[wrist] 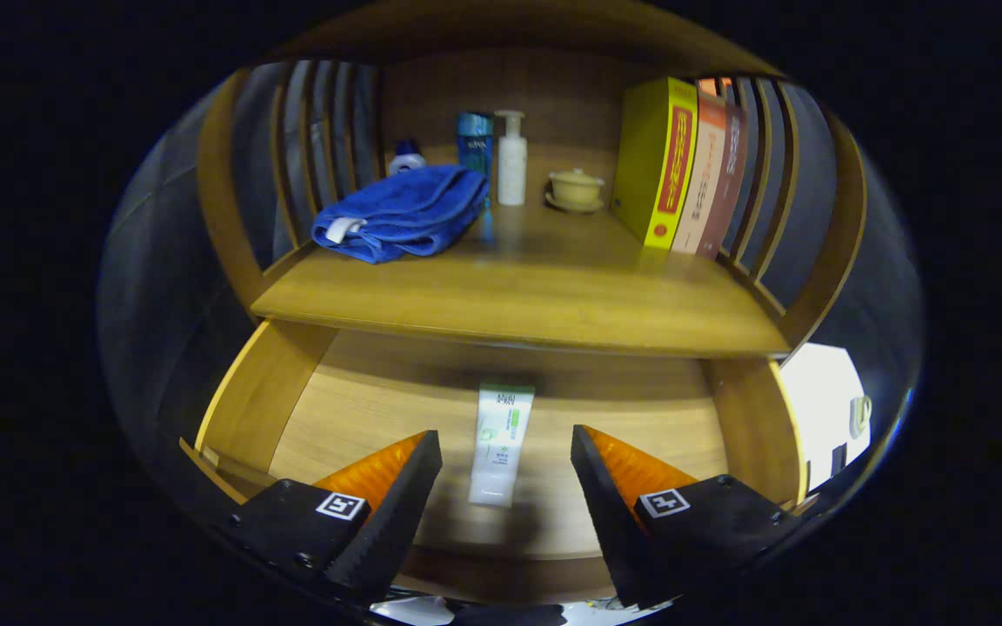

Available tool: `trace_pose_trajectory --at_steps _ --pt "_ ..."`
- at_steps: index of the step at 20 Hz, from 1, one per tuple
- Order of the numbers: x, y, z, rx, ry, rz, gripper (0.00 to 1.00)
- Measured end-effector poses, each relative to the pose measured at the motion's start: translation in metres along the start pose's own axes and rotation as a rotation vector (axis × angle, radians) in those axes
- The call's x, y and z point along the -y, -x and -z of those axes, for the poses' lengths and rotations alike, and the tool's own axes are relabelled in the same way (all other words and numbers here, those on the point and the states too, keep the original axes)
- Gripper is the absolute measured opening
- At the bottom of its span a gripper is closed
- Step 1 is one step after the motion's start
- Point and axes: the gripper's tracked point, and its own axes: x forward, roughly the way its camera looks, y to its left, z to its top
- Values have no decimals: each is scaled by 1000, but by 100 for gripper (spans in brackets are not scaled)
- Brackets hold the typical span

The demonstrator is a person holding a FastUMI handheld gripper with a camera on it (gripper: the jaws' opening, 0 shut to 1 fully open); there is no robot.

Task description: Pull open the drawer, take out the items inside it, and place them on the countertop above the cabinet.

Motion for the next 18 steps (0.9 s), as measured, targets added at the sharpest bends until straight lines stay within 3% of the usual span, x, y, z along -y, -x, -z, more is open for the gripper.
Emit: trace_pose_trajectory --at_steps 6,15,18 --pt "-4 -47 24 -228 -34 -17 99" --pt "-15 -78 48 -376 -36 -24 97" --pt "-16 -83 52 -375 -44 -20 74"
